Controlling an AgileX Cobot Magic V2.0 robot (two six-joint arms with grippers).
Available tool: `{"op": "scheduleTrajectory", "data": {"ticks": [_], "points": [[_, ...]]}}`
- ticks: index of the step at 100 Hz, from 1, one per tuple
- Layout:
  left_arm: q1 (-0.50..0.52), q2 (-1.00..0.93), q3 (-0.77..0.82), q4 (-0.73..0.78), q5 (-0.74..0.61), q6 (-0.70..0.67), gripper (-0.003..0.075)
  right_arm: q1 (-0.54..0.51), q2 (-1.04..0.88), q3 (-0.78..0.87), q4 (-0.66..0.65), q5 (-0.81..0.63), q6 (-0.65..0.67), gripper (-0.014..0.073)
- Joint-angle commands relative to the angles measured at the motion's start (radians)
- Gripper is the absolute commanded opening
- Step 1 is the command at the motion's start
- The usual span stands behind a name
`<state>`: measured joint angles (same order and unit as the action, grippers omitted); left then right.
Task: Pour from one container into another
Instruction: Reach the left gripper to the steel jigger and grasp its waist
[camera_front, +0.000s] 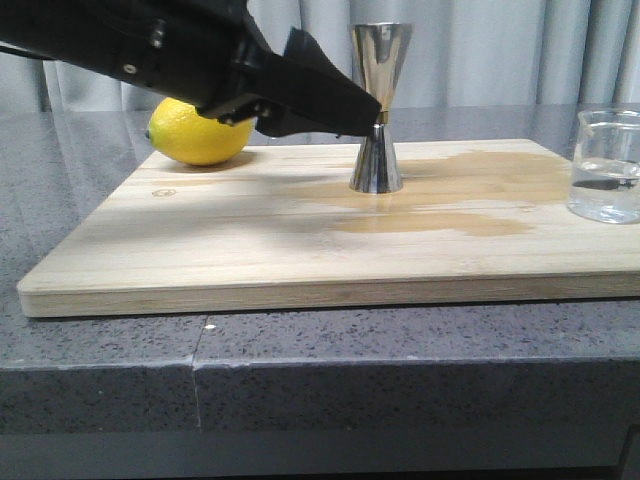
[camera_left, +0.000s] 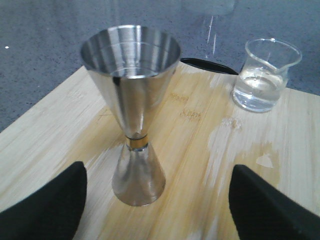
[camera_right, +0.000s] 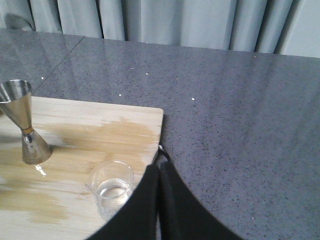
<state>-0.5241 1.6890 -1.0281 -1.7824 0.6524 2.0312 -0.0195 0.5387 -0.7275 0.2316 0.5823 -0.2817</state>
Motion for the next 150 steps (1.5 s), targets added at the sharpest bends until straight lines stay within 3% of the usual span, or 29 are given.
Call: {"op": "scheduleTrajectory", "data": {"ticks": [1,66,106,131,150], "points": [[-0.01,-0.016,-0.054,-0.059,0.048,0.0,0.0532,0.002,0.011,-0.035,0.005,-0.079,-0.009,-0.0057],[-0.029,0.137,-0.213,-0.059,0.099,-0.027,0.0531,0.002,0.011,-0.035,0.005,-0.092,-0.009,-0.0057],[-0.049,0.183,-0.256,-0.059,0.095,-0.027,0.0488,0.002,0.011,-0.035,0.005,-0.092,-0.009,-0.0057],[-0.049,0.186,-0.256,-0.059,0.096,-0.027,0.0351,0.002,0.011,-0.035,0.005,-0.092,-0.009,-0.0057],[-0.049,0.186,-0.256,-0.059,0.096,-0.031,0.0141,0.002,0.011,-0.035,0.005,-0.092,-0.009,-0.0057]]}}
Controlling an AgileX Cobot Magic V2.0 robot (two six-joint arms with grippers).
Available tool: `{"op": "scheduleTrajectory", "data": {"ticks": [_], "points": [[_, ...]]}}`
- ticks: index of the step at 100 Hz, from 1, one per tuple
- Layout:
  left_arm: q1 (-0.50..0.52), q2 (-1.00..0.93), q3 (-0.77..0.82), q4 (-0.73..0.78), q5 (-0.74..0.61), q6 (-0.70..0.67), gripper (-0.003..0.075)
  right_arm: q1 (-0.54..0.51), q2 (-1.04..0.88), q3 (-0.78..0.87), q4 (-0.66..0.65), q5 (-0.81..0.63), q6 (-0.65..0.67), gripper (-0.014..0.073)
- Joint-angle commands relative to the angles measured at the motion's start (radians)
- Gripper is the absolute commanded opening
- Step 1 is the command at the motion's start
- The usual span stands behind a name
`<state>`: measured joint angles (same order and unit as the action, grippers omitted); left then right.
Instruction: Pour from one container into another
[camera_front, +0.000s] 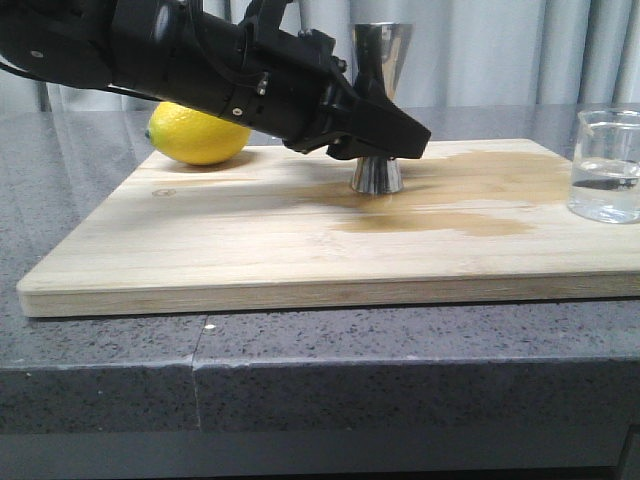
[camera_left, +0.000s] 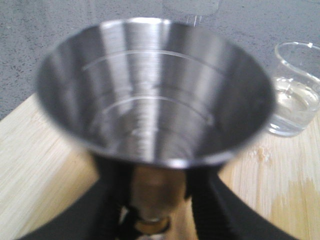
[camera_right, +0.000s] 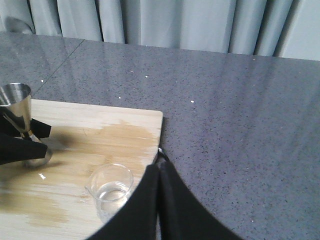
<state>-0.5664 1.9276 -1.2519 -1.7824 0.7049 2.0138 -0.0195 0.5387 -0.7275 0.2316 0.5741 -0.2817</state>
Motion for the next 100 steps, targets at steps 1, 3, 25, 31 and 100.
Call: {"op": "scheduleTrajectory", "data": {"ticks": [1,3,25,31,100], "points": [[-0.007,-0.052,-0.032,-0.059,0.044,-0.015,0.0132,0.002,0.011,-0.035,0.005,-0.084,-0.009,-0.0057],[-0.007,-0.052,-0.032,-0.059,0.044,-0.015,0.0106,0.002,0.011,-0.035,0.005,-0.084,-0.009,-0.0057],[-0.007,-0.054,-0.032,-0.059,0.092,-0.04,-0.002,0.002,0.011,-0.035,0.005,-0.085,-0.009,-0.0057],[-0.007,-0.058,-0.034,-0.059,0.11,-0.072,-0.002,0.002,0.011,-0.035,0.005,-0.097,-0.009,-0.0057],[-0.007,-0.498,-0.132,0.224,0.154,-0.486,-0.002,0.101,0.139,0.117,0.098,-0.285,-0.009,0.0519]]}}
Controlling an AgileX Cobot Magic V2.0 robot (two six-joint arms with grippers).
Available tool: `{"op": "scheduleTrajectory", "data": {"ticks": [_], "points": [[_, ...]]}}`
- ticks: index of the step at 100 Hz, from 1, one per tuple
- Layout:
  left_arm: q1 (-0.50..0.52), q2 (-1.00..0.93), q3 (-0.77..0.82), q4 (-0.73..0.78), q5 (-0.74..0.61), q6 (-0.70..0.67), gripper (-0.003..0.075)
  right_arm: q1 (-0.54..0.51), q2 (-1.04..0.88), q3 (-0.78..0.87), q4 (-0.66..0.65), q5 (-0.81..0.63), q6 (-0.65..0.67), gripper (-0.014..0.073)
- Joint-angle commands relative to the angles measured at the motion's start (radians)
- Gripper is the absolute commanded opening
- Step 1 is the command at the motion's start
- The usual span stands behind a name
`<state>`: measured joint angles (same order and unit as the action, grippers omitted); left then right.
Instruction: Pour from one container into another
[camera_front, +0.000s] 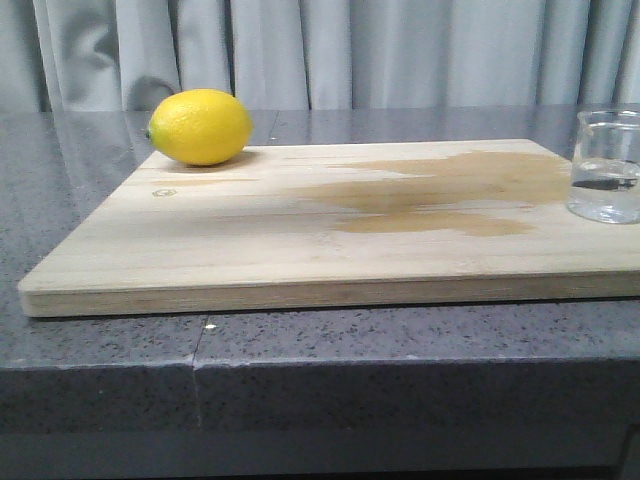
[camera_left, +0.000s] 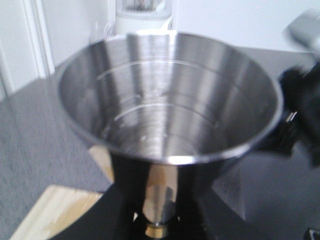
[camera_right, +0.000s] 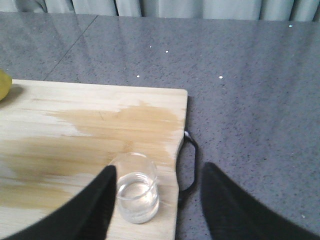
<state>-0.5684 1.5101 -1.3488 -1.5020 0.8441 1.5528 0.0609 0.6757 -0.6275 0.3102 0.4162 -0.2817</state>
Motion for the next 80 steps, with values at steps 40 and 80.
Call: {"op": "scheduleTrajectory", "data": {"ticks": [40,80], "points": [[-0.005,-0.114,-0.035,-0.038,0.038,-0.052,-0.002,0.276,0.002,0.401,0.083,-0.686,-0.005,0.0516],[-0.005,-0.114,-0.035,-0.031,0.041,-0.054,-0.002,0.319,0.19,0.468,0.044,-0.977,-0.005,0.0516]]}}
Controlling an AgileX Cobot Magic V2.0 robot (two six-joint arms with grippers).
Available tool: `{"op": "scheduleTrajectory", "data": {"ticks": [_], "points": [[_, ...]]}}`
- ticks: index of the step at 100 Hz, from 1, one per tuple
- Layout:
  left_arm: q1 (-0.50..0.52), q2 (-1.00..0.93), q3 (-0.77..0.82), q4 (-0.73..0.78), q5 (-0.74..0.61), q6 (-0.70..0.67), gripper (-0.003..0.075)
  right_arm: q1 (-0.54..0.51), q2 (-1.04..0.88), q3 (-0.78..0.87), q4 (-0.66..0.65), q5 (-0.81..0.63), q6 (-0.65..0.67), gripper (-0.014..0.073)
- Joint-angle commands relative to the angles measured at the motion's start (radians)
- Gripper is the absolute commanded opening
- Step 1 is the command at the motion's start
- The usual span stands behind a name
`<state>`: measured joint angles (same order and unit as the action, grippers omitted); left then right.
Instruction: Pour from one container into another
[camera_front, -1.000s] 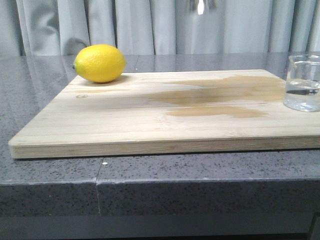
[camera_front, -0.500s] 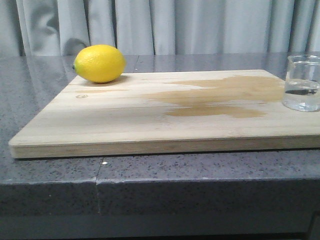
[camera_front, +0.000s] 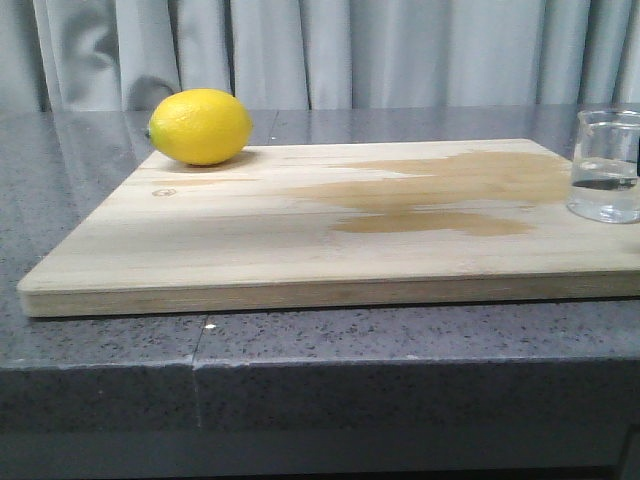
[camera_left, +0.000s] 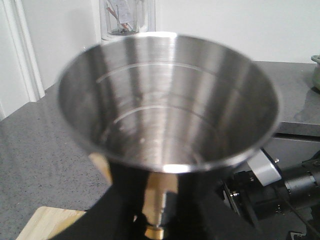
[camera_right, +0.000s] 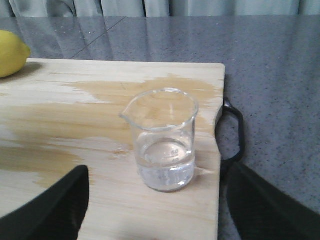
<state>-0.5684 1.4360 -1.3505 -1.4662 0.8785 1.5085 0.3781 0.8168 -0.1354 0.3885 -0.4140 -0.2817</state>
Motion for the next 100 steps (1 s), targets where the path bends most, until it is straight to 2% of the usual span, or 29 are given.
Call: {"op": "scheduleTrajectory", "data": {"ticks": [1,20,30,37,53,100], "points": [[-0.005,-0.04,-0.034,-0.067,0.007,-0.009,-0.002,0.002,0.059,-0.024,-0.036,-0.152,-0.005,0.0516],[-0.005,-0.04,-0.034,-0.067,0.007,-0.009,-0.002,0.002,0.197,-0.026,-0.075,-0.29,-0.003,0.0516],[-0.005,-0.04,-0.034,-0.067,0.007,-0.009,-0.002,0.002,0.258,-0.026,-0.14,-0.377,0.084,0.0517],[-0.005,-0.04,-0.034,-0.067,0.007,-0.009,-0.002,0.002,0.299,-0.026,-0.173,-0.441,0.09,0.0517],[-0.005,-0.04,-0.034,-0.063,0.007,-0.009,-0.002,0.002,0.385,-0.026,-0.174,-0.564,0.09,0.0517],[-0.005,-0.04,-0.034,-0.053,0.008,-0.009,-0.002,0.002,0.573,-0.026,-0.174,-0.804,0.102,0.0516]]}}
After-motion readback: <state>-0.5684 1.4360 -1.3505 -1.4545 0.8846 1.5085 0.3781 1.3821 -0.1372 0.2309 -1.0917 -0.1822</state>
